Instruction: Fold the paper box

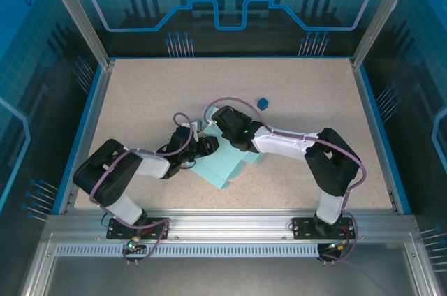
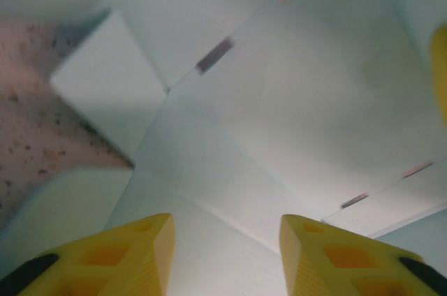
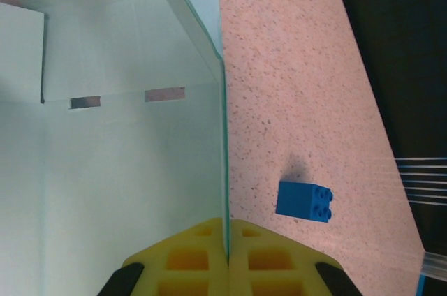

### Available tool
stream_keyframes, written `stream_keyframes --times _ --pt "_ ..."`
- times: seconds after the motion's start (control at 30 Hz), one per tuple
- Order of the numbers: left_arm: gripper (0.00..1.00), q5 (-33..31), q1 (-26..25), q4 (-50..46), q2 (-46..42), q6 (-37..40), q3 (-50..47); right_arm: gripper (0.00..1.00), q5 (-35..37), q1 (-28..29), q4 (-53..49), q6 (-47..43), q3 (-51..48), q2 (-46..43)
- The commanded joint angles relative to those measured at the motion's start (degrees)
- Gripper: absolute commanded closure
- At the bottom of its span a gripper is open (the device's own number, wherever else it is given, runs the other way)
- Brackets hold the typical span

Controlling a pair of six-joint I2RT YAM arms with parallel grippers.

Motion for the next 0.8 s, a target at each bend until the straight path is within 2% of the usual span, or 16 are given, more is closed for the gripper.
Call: stream_keyframes --times 0.0,0.23,0.5,0.67,0.77 --pt "0.50 -0.2 0.9 -2.1 -4.8 3.5 0.0 1.00 -7.4 -1.6 -4.0 1.6 0.9 -4.4" --pt "0.43 -2.0 1.2 -11.0 -6.3 15.1 5.9 1.00 -17.0 -5.3 -11.6 3.4 3.5 -6.4" --pt "0.36 -8.2 1.4 -17.3 -3.7 24.2 9.9 1.00 -20.7 -7.7 -13.6 4.3 3.9 -7.6" --pt "0.35 -5.0 1.4 -18.6 -2.8 25.1 11.5 1.00 -21.3 -8.3 -13.7 4.9 3.5 -7.5" --pt "0.34 -2.8 1.2 -16.1 -3.6 24.4 10.0 1.00 -22.3 -8.8 -13.5 5.6 3.4 -7.2"
